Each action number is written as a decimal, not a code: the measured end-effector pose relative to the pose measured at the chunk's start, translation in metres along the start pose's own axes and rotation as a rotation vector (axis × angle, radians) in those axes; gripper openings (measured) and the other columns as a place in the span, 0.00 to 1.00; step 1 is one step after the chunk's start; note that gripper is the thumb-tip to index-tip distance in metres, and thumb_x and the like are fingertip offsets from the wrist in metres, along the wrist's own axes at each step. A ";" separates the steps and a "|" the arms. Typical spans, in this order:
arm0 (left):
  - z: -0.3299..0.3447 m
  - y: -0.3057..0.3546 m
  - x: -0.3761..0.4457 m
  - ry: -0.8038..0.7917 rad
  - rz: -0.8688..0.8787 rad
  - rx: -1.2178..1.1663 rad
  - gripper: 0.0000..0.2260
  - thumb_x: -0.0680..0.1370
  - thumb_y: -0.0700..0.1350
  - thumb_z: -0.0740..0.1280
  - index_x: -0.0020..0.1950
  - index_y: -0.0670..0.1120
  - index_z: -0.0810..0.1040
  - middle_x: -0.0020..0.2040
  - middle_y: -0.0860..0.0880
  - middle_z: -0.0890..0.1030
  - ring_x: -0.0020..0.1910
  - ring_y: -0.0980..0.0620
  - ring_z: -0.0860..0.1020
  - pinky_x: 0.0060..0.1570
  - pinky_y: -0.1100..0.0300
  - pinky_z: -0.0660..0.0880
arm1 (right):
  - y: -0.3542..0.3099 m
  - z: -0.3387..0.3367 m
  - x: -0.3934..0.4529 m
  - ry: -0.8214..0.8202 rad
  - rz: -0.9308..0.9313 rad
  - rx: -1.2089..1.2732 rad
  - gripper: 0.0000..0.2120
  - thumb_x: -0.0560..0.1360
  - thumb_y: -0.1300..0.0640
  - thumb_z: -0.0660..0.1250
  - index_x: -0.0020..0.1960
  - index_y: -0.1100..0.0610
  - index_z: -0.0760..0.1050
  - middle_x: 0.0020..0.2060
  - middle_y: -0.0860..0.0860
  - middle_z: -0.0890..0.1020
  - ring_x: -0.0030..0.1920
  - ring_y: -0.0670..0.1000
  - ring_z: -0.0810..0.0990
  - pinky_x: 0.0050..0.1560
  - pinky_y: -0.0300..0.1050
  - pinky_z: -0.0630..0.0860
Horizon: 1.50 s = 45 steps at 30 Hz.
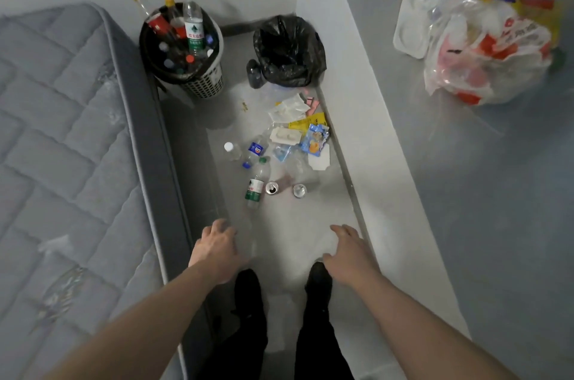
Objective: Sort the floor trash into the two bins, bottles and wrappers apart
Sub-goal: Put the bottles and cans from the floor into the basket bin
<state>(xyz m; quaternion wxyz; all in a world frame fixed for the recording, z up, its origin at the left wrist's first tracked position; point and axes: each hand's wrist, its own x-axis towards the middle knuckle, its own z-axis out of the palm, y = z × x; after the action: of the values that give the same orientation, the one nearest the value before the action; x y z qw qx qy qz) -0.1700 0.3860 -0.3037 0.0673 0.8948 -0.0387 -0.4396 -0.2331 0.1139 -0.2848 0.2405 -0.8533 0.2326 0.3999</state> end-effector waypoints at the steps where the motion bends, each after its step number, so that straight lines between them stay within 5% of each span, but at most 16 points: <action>1: 0.008 0.001 -0.003 0.004 -0.014 -0.008 0.25 0.76 0.52 0.64 0.73 0.50 0.69 0.75 0.49 0.60 0.71 0.43 0.64 0.68 0.48 0.69 | 0.005 0.002 -0.001 -0.006 -0.005 -0.005 0.33 0.77 0.53 0.65 0.79 0.51 0.58 0.79 0.49 0.57 0.75 0.54 0.63 0.72 0.47 0.65; 15: 0.072 0.068 0.085 0.093 -0.109 -0.175 0.27 0.73 0.48 0.67 0.73 0.52 0.70 0.73 0.50 0.63 0.70 0.45 0.66 0.66 0.49 0.71 | 0.052 0.002 0.108 -0.037 -0.155 -0.115 0.34 0.75 0.54 0.67 0.78 0.51 0.58 0.75 0.49 0.61 0.72 0.56 0.66 0.67 0.48 0.69; 21: 0.119 0.078 0.204 0.117 -0.070 -0.131 0.31 0.73 0.47 0.68 0.75 0.52 0.63 0.75 0.48 0.57 0.68 0.42 0.66 0.64 0.46 0.72 | 0.054 0.051 0.222 0.009 -0.183 -0.160 0.35 0.73 0.54 0.68 0.77 0.51 0.59 0.72 0.50 0.64 0.70 0.58 0.69 0.63 0.48 0.70; 28: 0.173 0.076 0.327 0.182 -0.057 -0.110 0.38 0.73 0.39 0.68 0.78 0.58 0.54 0.79 0.50 0.39 0.67 0.37 0.70 0.61 0.48 0.73 | 0.042 0.128 0.343 0.026 -0.308 -0.244 0.44 0.72 0.61 0.71 0.79 0.41 0.51 0.79 0.49 0.50 0.69 0.62 0.71 0.64 0.50 0.72; 31: 0.192 0.073 0.349 0.219 -0.064 -0.138 0.34 0.73 0.35 0.67 0.74 0.57 0.61 0.77 0.48 0.47 0.62 0.36 0.72 0.57 0.48 0.74 | 0.041 0.153 0.374 0.023 -0.390 -0.291 0.43 0.71 0.66 0.70 0.79 0.44 0.55 0.77 0.50 0.53 0.67 0.61 0.74 0.64 0.51 0.74; 34: 0.209 0.069 0.347 0.317 -0.027 -0.171 0.28 0.71 0.31 0.65 0.64 0.56 0.68 0.70 0.47 0.57 0.47 0.40 0.73 0.46 0.48 0.74 | 0.047 0.170 0.389 0.088 -0.427 -0.294 0.25 0.71 0.65 0.71 0.65 0.52 0.70 0.65 0.53 0.67 0.61 0.62 0.77 0.60 0.51 0.75; 39: 0.223 0.075 0.279 0.202 -0.070 -0.159 0.27 0.71 0.31 0.64 0.63 0.57 0.67 0.65 0.47 0.58 0.39 0.39 0.74 0.43 0.48 0.75 | 0.077 0.167 0.333 0.102 -0.243 -0.144 0.10 0.72 0.55 0.66 0.53 0.52 0.71 0.53 0.55 0.75 0.55 0.63 0.78 0.52 0.50 0.74; 45: 0.182 0.110 0.127 0.062 -0.158 -0.209 0.21 0.78 0.43 0.65 0.69 0.54 0.63 0.62 0.46 0.62 0.44 0.39 0.78 0.45 0.48 0.77 | 0.099 0.093 0.181 0.091 -0.215 -0.119 0.13 0.71 0.45 0.67 0.51 0.51 0.71 0.49 0.52 0.78 0.51 0.59 0.80 0.47 0.49 0.76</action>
<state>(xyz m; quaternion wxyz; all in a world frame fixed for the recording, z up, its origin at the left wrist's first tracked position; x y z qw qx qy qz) -0.2380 0.2451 -0.4958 0.1264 0.8965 0.0799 -0.4172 -0.2411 0.0556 -0.5033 0.2202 -0.9034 0.1263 0.3456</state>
